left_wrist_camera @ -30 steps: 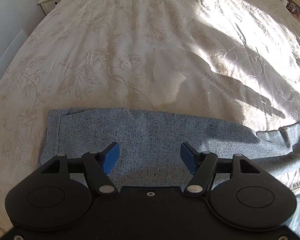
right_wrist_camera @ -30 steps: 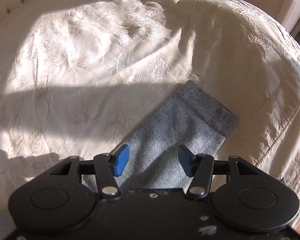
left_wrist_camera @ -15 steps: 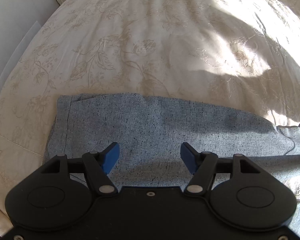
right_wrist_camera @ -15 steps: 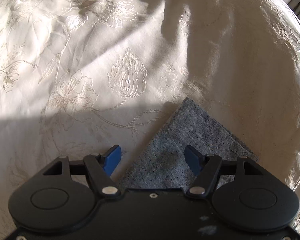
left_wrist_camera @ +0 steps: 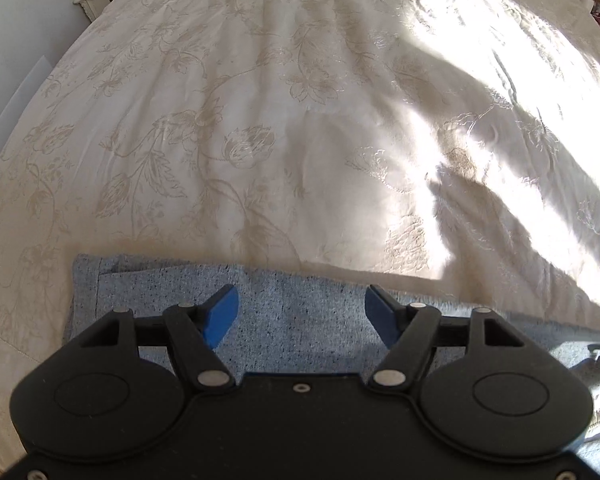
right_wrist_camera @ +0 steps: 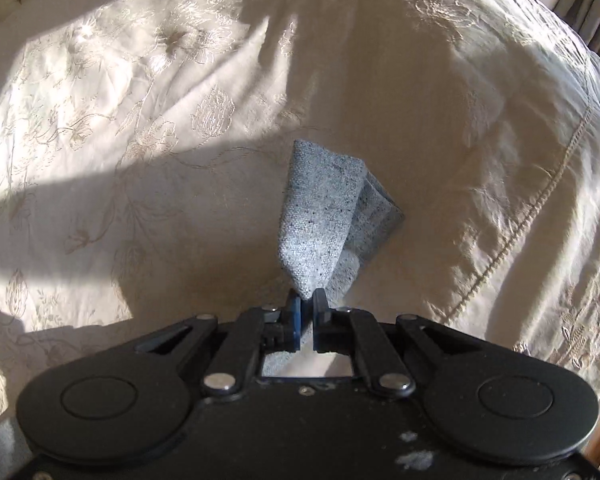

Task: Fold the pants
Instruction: 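Lift the hem with the right tool while the left tool grasps the waistband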

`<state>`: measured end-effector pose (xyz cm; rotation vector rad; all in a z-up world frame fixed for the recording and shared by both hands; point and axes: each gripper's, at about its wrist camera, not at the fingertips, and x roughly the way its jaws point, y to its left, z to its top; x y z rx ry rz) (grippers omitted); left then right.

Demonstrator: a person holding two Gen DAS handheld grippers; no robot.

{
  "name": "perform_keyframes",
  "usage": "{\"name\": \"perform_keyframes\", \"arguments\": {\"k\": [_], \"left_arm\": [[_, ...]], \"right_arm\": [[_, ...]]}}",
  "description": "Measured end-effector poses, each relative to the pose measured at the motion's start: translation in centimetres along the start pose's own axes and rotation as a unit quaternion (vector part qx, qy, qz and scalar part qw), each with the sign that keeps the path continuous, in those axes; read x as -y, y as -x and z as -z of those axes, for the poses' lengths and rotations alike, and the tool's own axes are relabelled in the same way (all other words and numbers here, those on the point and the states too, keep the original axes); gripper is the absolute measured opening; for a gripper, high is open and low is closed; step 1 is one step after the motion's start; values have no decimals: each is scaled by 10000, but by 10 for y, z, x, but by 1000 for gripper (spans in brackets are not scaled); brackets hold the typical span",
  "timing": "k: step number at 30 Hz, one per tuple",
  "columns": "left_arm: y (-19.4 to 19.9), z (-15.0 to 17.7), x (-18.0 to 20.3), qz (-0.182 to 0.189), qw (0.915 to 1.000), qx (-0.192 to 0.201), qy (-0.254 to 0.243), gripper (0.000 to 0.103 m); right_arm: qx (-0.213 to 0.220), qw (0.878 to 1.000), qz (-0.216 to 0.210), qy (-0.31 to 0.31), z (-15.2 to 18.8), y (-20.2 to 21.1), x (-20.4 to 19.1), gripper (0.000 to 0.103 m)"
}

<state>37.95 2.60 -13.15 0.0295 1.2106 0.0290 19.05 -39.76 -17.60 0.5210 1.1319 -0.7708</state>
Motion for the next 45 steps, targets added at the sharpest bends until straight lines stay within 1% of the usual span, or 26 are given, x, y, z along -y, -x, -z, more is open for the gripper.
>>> {"name": "perform_keyframes", "arguments": {"k": [4,6,8,11,13,19,22,23,24,25,26,28,30,31,33,34,35,37,39,41,43,45], "left_arm": [[-17,-10,3,5,9998,-181,42,74],[-30,-12,3,20,9991,-412,88,74],[-43,-9,2,-6,9974,-691,199,74],[-58,-4,0,7,9945,-962,408,74],[-67,-3,-1,-11,9930,-1075,493,74],[-88,-15,2,55,9900,-1207,735,74],[-108,-17,8,110,9858,-1517,718,74],[-117,-16,11,186,9834,-1665,699,68],[-123,-14,12,221,9817,-1757,705,47],[-127,-12,11,173,9802,-1820,758,31],[-127,-11,8,151,9796,-1794,889,15],[-118,-12,1,282,9805,-1594,1113,7],[-97,-14,-8,442,9849,-1186,1178,6],[-82,-16,-10,461,9881,-947,1123,5],[-47,-20,-13,345,9949,-369,879,5],[-31,-21,-15,308,9962,-127,807,5],[-10,-22,-22,357,9960,143,801,5],[23,-16,-37,585,9934,499,850,5],[59,1,-52,688,9904,914,777,5],[85,25,-65,801,9867,1225,711,5],[99,54,-76,852,9857,1343,561,5],[96,84,-77,737,9895,1211,279,5]], "right_arm": [[-237,9996,68,-101,40,-2,25,6],[-330,9994,91,-93,53,-6,31,6],[-298,9995,103,-21,62,-8,33,6],[-242,9995,141,139,66,-11,27,6],[-236,9995,140,168,65,-12,25,7],[-284,9995,101,98,58,-10,25,7],[-288,9994,116,125,55,-11,24,7],[-291,9994,122,130,55,-11,23,7],[-294,9994,131,140,54,-10,22,7],[-292,9994,139,151,53,-9,21,7],[-291,9993,149,171,52,-8,19,7],[-282,9991,164,267,48,-5,14,7],[-246,9988,135,396,41,1,6,7],[-198,9988,83,446,36,6,1,7],[-25,9984,-77,559,27,20,-12,7],[134,9978,-188,620,23,31,-19,7],[384,9965,-327,664,18,49,-26,7],[838,9926,-577,666,15,82,-31,7],[1246,9869,-846,581,22,117,-26,7],[1371,9846,-970,477,37,137,-14,7],[1249,9867,-959,409,59,143,2,7],[1053,9907,-742,432,84,136,12,7]]}}
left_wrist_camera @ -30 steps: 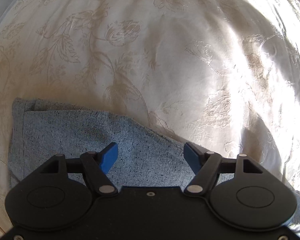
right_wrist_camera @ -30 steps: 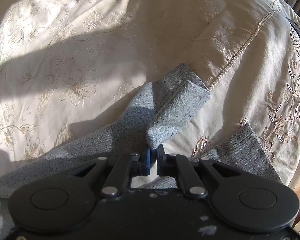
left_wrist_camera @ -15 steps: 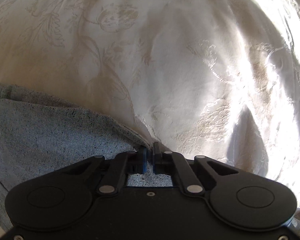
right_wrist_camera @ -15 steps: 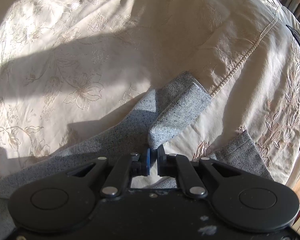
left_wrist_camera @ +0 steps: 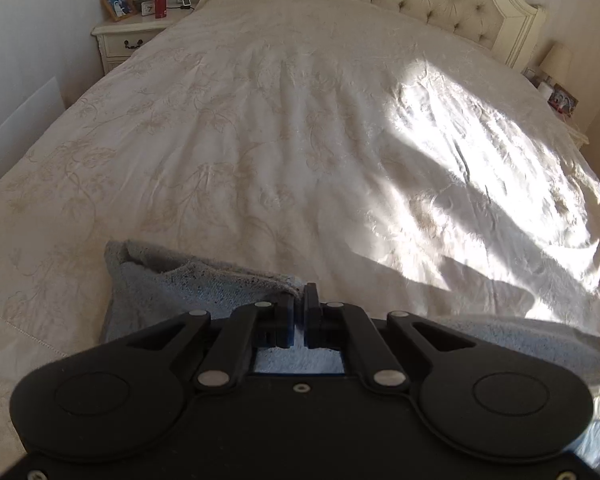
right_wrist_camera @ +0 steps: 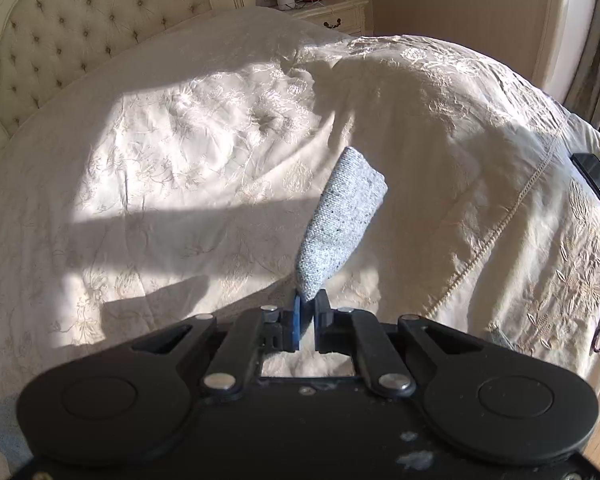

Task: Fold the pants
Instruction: 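Lift the hem with the right tool while the left tool grasps the waistband, then carry the hem toward the waistband with the right tool while the left tool holds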

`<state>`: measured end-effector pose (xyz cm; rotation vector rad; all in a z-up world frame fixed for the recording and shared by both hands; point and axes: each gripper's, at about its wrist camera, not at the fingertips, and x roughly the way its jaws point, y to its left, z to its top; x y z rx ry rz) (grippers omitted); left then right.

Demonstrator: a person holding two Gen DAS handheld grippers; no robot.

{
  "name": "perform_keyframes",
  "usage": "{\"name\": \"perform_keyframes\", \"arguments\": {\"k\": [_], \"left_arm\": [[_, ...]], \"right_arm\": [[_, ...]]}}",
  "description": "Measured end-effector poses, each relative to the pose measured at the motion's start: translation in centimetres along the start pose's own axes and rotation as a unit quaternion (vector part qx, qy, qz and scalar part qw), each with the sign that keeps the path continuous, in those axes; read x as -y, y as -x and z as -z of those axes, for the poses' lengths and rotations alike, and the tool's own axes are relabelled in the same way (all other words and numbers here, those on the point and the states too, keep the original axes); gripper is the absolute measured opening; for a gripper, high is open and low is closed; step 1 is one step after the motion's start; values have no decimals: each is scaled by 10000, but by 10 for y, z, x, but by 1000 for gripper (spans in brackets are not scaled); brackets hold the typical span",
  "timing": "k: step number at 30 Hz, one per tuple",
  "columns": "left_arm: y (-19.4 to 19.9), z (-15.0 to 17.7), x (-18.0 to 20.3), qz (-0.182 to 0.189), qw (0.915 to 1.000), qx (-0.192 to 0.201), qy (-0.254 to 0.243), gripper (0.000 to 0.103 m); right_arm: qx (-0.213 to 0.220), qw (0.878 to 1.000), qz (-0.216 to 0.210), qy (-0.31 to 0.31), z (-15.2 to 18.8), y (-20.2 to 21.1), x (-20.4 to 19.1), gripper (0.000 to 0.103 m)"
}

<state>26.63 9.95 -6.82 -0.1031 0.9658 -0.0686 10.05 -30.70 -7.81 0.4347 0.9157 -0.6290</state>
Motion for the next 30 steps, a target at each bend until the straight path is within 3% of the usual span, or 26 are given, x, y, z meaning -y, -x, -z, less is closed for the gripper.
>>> {"name": "perform_keyframes", "arguments": {"k": [6,9,13,17,21,24,28,30], "left_arm": [[-32,82,-8,-296,9909,-1247,-405,5],[-43,110,-6,-273,9851,-1619,-519,5],[-48,118,1,-344,9828,-1692,-649,5],[-31,115,9,-344,9870,-1447,-603,5],[-6,121,13,-400,9896,-1253,-590,5],[-2,131,16,-385,9898,-1250,-563,5],[-12,152,22,-574,9845,-1569,-535,5],[-17,159,23,-684,9823,-1662,-521,5]], "right_arm": [[-855,9923,893,-99,85,-35,32,7],[-1166,9879,1010,-173,112,-49,41,7],[-1166,9874,1066,29,128,-52,40,7],[-1035,9908,876,18,117,-47,44,7],[-430,9968,668,49,101,-18,57,6],[-5,9957,920,133,102,-3,81,5],[-926,9901,933,-500,123,-37,135,5],[-1049,9890,721,-747,131,-42,152,7]]}}
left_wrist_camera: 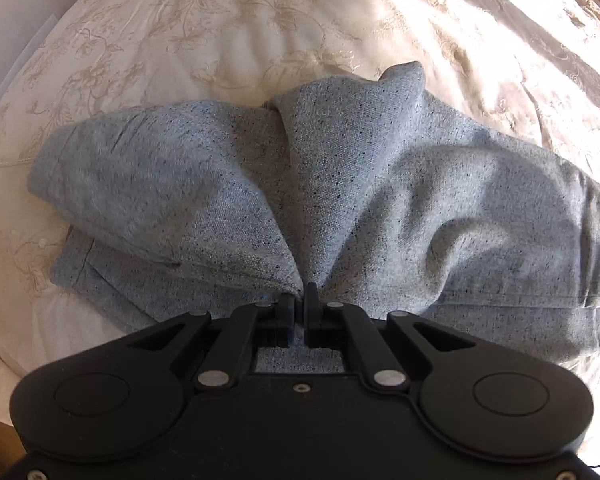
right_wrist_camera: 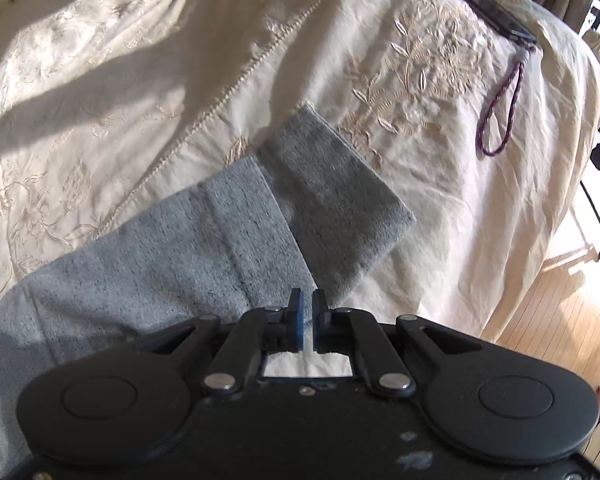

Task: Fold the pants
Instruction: 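Carry the hem toward the waistband with the right tool while the left tool holds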

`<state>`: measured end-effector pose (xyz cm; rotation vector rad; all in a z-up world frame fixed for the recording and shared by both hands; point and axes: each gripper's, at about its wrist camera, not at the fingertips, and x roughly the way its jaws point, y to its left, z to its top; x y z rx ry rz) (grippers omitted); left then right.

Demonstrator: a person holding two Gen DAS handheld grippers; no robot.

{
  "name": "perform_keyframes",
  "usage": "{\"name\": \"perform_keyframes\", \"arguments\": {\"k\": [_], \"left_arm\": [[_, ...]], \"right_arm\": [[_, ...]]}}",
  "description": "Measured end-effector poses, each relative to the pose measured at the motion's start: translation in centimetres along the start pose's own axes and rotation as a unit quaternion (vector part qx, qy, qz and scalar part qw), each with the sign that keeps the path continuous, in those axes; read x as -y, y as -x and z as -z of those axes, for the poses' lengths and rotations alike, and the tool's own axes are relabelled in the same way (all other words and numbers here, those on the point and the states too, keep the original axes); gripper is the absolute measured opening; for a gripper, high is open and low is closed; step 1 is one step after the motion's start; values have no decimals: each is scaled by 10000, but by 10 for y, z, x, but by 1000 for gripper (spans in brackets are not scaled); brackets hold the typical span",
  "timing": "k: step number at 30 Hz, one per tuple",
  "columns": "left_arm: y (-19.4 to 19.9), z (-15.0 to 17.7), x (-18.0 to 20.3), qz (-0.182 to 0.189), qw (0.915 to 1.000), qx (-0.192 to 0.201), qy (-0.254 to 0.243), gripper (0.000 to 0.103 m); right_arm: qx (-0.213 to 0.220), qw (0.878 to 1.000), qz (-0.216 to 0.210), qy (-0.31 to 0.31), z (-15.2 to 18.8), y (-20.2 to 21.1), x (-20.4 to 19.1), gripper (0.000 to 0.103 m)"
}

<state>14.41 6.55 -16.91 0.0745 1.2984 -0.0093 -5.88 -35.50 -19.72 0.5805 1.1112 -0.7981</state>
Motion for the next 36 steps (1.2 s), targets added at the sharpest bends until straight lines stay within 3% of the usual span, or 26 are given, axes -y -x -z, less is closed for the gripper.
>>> {"name": "perform_keyframes", "arguments": {"k": [3,4,5,12,21,22,23,24,27,32,36], "left_arm": [[-2,2,1,-148,9999,-48,70,5],[-2,1,1,-160,9998,-53,113,5],[-3,0,1,-192,9997,-49,162,5],[-1,-1,1,-320,9984,15,468,5],[4,1,3,-458,9965,62,700,5],[4,1,3,-465,9964,63,702,5],[3,0,3,-478,9964,64,698,5],[3,1,4,-488,9964,64,688,5],[4,1,5,-504,9966,74,650,5],[12,2,3,-430,9969,146,638,5],[13,7,5,-344,9977,119,577,5]], "right_arm": [[193,9996,-206,-53,-2,2,6,26],[274,9992,-292,-88,-5,2,8,45],[322,9988,-347,-119,-9,1,9,50],[-79,9988,-478,-114,-39,-42,19,54],[-687,9930,-925,266,-39,-78,20,56],[-697,9923,-966,346,-38,-78,18,49],[-731,9915,-982,445,-37,-77,16,15],[-731,9914,-922,579,-36,-75,11,6],[-335,9902,-768,1115,-33,-49,-3,5],[683,9746,-179,2127,-35,6,-17,3],[636,9719,419,2226,-47,-10,-2,3]]}}
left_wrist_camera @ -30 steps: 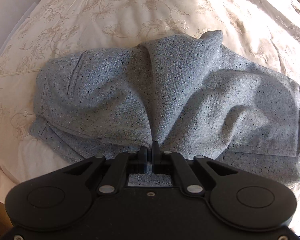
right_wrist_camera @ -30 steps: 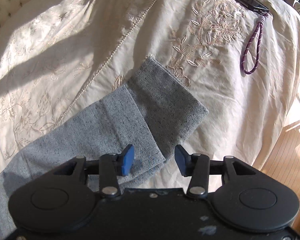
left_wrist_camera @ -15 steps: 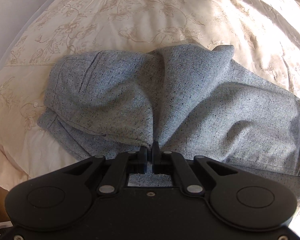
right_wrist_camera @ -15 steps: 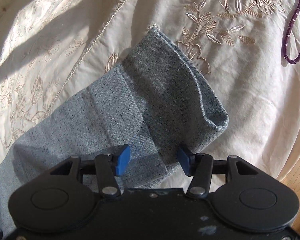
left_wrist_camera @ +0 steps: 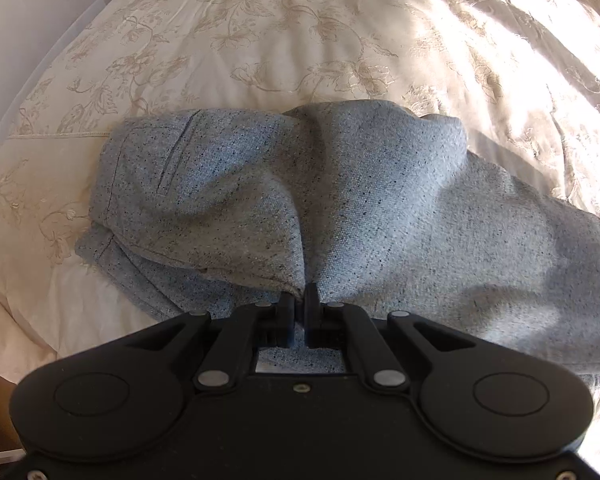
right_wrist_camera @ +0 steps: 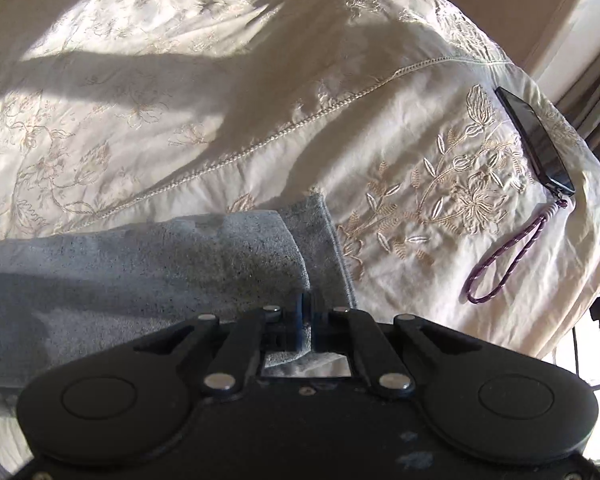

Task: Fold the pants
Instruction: 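Carry the hem toward the waistband with the right tool while the left tool holds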

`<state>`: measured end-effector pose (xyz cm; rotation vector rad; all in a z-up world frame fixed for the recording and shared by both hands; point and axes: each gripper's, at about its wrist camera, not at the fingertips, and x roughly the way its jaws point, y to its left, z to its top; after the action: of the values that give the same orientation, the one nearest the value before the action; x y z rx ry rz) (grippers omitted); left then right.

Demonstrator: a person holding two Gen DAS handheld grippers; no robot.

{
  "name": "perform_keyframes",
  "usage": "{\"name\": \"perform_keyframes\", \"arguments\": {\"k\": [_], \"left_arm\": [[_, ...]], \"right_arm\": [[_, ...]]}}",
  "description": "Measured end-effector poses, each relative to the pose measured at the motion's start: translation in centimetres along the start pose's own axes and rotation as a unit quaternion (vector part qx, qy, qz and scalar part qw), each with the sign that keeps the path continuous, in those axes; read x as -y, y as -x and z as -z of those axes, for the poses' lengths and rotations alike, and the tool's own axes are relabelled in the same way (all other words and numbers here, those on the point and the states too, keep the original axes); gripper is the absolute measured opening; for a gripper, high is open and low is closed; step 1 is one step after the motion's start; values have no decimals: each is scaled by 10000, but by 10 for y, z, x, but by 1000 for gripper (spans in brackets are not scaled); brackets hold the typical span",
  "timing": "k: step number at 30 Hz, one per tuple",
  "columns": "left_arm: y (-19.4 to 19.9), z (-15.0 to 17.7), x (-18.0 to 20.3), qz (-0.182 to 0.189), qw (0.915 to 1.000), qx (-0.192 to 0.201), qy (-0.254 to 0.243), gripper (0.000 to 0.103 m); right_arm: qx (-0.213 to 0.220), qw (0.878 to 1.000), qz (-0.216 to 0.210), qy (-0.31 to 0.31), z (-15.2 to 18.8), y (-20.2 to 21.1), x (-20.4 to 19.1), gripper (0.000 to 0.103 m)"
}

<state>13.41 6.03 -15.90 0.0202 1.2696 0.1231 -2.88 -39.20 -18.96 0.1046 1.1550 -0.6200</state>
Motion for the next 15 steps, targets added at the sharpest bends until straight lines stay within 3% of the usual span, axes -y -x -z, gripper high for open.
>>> {"name": "perform_keyframes", "arguments": {"k": [3,5,10,11,12,15], "left_arm": [[-6,6,1,-24,9999,-94,-53,6],[-7,10,2,-13,9999,-157,-50,6],[-10,15,6,-106,9997,-131,-174,6],[-13,16,7,-121,9996,-163,-187,6],[-17,17,7,-134,9995,-211,-188,6],[-28,21,14,-209,9987,-377,-266,6]], "right_arm": [[-402,9992,-58,15,4,-23,9,3],[-391,9991,-49,128,7,-23,7,3],[628,9980,-84,28,4,27,9,3],[613,9981,-20,-38,4,28,11,3],[440,9990,30,-41,4,21,12,4],[-643,9972,103,363,8,-22,10,4]]}}
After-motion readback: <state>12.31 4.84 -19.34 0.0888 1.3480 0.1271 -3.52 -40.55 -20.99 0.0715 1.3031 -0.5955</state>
